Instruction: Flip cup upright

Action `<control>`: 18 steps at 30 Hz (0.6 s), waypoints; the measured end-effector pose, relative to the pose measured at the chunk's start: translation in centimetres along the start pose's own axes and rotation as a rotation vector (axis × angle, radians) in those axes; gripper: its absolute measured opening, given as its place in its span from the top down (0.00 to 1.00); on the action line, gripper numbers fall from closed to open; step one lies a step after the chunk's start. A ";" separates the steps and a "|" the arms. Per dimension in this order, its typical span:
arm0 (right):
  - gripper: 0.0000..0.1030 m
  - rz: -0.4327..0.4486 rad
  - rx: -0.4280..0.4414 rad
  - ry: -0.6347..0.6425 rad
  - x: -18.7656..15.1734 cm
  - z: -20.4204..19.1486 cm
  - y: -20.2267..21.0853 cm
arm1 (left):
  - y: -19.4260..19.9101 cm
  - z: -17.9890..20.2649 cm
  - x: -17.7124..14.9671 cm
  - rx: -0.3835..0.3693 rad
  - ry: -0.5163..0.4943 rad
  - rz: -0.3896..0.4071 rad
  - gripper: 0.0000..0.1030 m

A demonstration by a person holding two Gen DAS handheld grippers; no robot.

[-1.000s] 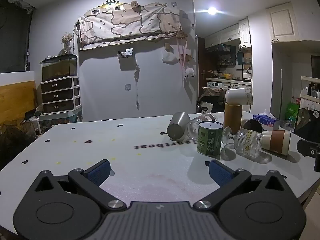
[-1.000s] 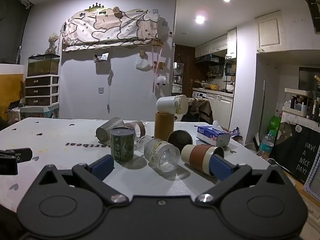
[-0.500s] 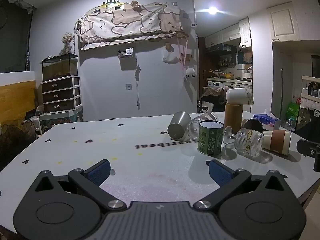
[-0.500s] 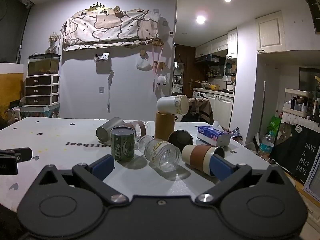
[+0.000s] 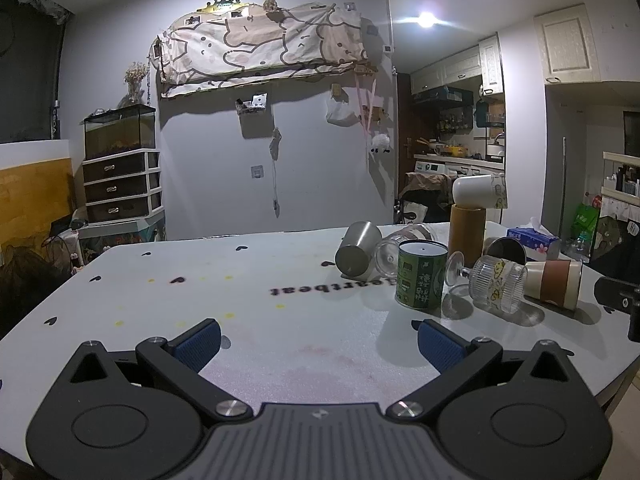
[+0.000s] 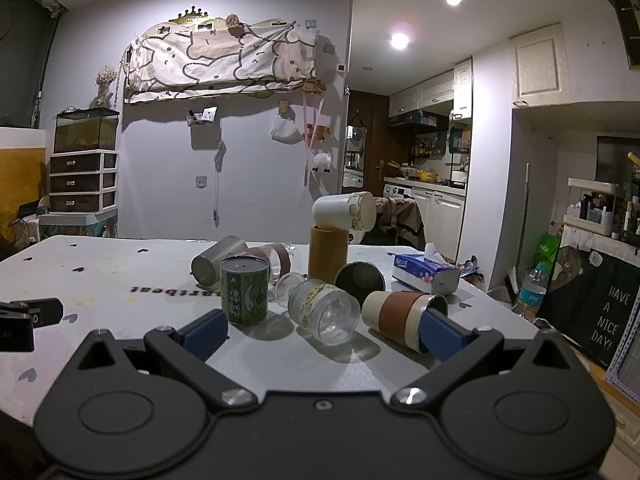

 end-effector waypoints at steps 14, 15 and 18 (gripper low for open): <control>0.00 -0.003 0.000 0.000 0.3 -0.1 0.0 | 0.0 0.0 0.0 0.000 0.002 -0.002 0.00; 0.00 -0.003 0.000 0.000 0.3 -0.1 0.0 | 0.0 0.0 0.0 0.000 0.002 -0.002 0.00; 0.00 -0.003 0.001 0.001 0.3 -0.1 0.0 | 0.0 0.0 0.0 -0.001 0.002 -0.002 0.00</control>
Point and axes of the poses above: each gripper's, at about its wrist camera, not at the fingertips, and y roughly against the way its jaws point, z to its right, x to its top, the point moved 1 cm from there along -y, roughly the way its jaws point, and after that the axes turned 12 degrees about -z, right-handed, at the moved point
